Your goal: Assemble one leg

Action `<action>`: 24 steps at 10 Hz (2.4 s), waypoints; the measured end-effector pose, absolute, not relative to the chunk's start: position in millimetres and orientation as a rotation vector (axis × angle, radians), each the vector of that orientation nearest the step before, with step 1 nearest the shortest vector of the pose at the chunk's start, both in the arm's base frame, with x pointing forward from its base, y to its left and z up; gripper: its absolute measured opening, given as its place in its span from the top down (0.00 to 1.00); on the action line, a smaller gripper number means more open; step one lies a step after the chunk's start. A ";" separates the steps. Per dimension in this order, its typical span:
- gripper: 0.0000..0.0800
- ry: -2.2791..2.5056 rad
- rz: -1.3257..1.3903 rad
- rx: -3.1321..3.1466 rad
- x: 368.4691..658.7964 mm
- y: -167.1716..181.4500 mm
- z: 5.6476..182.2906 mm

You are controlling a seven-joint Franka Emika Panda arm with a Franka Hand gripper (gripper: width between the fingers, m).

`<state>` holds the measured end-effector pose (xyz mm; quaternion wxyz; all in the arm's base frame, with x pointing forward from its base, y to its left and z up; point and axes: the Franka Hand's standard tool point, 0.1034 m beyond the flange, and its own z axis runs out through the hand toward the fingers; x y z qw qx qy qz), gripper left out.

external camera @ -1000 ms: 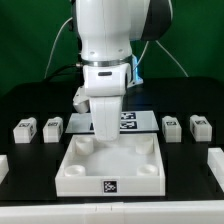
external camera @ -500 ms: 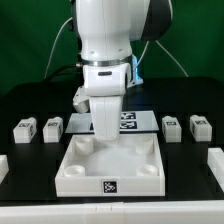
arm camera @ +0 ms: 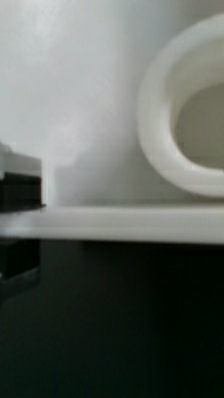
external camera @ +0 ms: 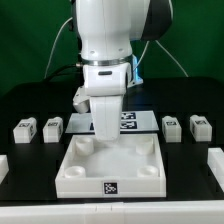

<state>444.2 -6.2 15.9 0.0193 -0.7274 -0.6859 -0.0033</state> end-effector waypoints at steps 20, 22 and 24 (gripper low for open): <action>0.25 -2.144 -0.183 -2.254 495.8 64.0 15.6; 0.20 -2.143 -0.183 -2.255 495.7 63.9 15.5; 0.19 -2.143 -0.183 -2.255 495.7 63.8 15.5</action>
Offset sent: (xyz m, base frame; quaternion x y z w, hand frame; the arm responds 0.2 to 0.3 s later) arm 0.0330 0.0487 0.0000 -0.0085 0.0236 -0.0023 0.9997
